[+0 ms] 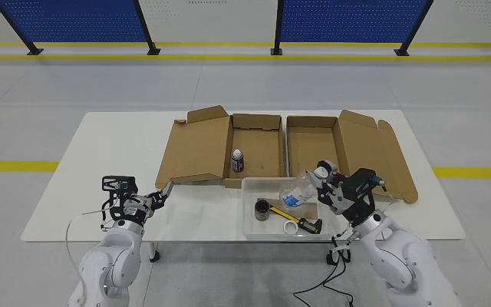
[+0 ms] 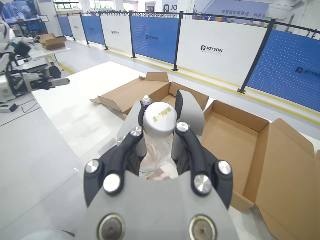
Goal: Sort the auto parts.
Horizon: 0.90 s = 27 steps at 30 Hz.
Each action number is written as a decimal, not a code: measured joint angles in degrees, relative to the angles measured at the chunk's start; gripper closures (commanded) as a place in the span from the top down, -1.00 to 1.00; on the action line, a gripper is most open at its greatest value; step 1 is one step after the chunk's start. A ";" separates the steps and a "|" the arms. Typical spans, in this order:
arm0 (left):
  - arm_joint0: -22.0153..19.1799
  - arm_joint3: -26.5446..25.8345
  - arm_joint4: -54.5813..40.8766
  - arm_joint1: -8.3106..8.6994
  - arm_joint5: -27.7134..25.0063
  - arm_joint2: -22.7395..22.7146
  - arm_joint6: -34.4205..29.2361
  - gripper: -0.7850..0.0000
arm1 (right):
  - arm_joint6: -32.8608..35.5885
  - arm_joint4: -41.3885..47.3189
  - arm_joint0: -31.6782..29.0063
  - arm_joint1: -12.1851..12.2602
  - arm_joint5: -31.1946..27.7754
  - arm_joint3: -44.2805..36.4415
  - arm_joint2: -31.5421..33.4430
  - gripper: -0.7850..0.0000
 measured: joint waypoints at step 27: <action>0.00 0.00 0.00 0.00 0.00 0.00 0.00 1.00 | 2.30 -3.02 15.17 -1.18 9.40 6.04 -7.52 -1.00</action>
